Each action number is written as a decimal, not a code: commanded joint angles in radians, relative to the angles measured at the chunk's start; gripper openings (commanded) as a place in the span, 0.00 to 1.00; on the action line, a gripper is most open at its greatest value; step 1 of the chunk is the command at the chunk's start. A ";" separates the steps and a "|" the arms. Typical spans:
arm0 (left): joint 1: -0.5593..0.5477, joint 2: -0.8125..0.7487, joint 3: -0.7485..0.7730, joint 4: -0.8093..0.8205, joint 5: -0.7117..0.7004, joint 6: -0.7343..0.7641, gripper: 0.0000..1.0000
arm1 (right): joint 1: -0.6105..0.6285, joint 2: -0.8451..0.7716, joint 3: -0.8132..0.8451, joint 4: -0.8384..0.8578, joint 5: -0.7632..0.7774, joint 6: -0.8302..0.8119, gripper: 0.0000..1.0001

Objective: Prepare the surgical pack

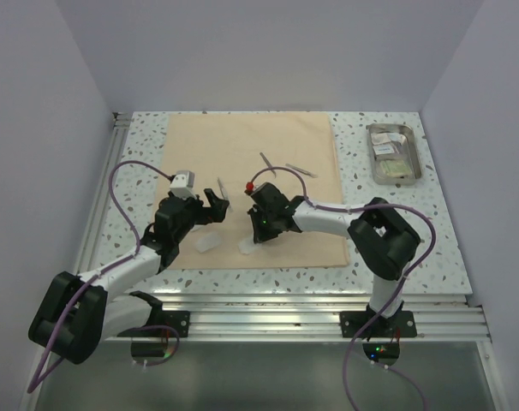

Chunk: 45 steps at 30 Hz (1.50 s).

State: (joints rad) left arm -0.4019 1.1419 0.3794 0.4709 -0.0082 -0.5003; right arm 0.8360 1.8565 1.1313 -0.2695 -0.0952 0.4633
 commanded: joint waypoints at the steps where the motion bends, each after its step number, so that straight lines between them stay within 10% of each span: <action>1: -0.006 0.005 0.029 0.035 -0.016 0.029 0.96 | 0.005 -0.054 0.024 0.001 0.006 -0.003 0.00; 15: -0.006 0.019 0.041 0.021 -0.004 0.023 0.96 | -0.386 -0.358 -0.038 0.038 -0.029 0.029 0.00; 24: -0.006 0.009 0.039 0.021 -0.007 0.032 0.96 | -0.707 -0.304 0.027 0.085 -0.113 0.087 0.00; 45: -0.009 0.030 0.049 0.021 -0.001 0.039 0.96 | -1.000 -0.096 0.209 0.234 -0.112 0.290 0.00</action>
State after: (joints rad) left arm -0.4026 1.1660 0.3908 0.4625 -0.0071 -0.4858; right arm -0.1375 1.7355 1.2827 -0.1040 -0.2268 0.6914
